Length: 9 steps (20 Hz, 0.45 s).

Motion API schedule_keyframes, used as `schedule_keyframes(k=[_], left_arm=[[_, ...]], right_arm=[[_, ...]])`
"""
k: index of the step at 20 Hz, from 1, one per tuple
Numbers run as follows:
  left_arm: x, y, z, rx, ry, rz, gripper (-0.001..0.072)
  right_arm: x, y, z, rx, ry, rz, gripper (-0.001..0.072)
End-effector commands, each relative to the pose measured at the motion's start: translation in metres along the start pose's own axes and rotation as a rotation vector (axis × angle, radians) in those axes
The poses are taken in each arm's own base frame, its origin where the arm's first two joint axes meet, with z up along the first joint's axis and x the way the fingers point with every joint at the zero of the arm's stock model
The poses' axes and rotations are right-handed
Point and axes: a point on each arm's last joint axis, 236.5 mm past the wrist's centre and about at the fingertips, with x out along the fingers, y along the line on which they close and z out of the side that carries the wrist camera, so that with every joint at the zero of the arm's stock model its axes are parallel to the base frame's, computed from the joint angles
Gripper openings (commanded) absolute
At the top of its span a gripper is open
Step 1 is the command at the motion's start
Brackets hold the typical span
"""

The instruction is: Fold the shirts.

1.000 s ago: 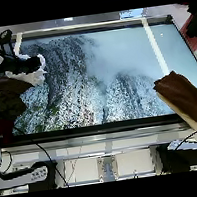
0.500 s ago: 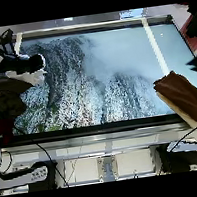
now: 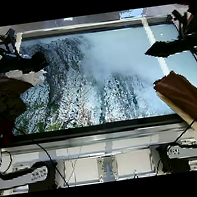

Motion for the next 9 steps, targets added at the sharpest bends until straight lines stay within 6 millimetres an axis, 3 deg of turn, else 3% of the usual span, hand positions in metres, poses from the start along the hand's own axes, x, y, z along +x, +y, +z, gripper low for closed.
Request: schedule_keyframes(k=[1,4,9], left_arm=[[0.000,-0.003,-0.001,-0.006,0.005,-0.012,0.0014],[0.000,-0.003,0.000,0.000,0.000,-0.012,0.0014],[0.000,-0.002,0.000,0.003,0.000,-0.011,0.0014]], right_arm=[[0.021,0.000,0.001,-0.191,0.038,-0.159,0.0406],[0.027,0.011,0.000,-0.214,0.047,-0.145,0.0406],[0.026,0.011,0.000,-0.214,0.047,-0.147,0.0406]])
